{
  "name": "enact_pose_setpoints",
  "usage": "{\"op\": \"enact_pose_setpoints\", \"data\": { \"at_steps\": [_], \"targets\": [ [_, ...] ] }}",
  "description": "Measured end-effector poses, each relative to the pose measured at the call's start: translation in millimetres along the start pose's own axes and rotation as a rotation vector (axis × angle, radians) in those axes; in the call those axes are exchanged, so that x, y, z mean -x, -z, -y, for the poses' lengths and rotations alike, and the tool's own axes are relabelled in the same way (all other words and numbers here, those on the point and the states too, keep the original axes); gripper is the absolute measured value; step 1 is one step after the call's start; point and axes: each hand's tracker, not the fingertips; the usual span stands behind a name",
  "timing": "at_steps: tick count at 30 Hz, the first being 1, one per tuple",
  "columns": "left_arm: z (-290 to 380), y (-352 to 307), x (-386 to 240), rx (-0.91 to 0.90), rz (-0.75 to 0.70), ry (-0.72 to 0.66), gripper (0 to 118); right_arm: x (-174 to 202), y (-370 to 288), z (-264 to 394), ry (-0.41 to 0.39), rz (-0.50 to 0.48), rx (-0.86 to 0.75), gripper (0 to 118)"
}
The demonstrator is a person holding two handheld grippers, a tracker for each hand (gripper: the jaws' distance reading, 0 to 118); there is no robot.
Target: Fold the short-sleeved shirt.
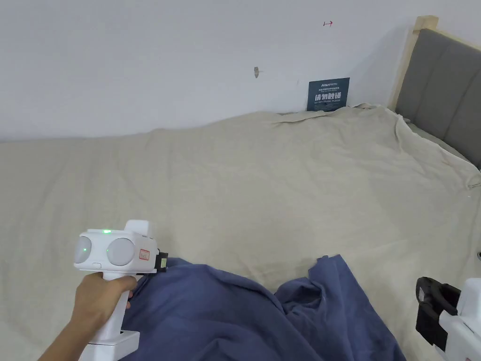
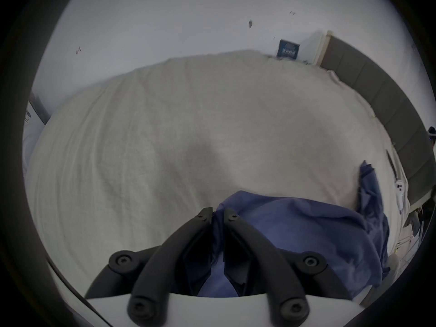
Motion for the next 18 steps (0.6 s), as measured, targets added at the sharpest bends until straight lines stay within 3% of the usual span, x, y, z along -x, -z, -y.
{"op": "enact_pose_setpoints", "data": {
  "at_steps": [4, 5, 7, 9, 14, 18],
  "targets": [
    [9, -43, -1, -0.043, 0.009, 0.022, 6, -10, 33, 9, 0.047, -0.034, 0.124, 4],
    [11, -51, -1, -0.049, 0.011, 0.024, 5, -12, 44, 11, 0.045, -0.041, 0.185, 13],
    [13, -64, -1, -0.062, 0.011, 0.032, 5, -17, 65, 19, 0.062, -0.028, 0.236, 67],
    [17, -76, -1, -0.077, 0.008, 0.036, 5, -20, 87, 27, 0.057, -0.022, 0.334, 106],
    [22, -98, -5, -0.092, 0.006, 0.029, 5, -22, 130, 51, 0.069, 0.004, 0.536, 106],
    [25, -101, -5, -0.096, 0.003, 0.024, 5, -19, 148, 68, 0.034, 0.029, 0.573, 92]
  ]
}}
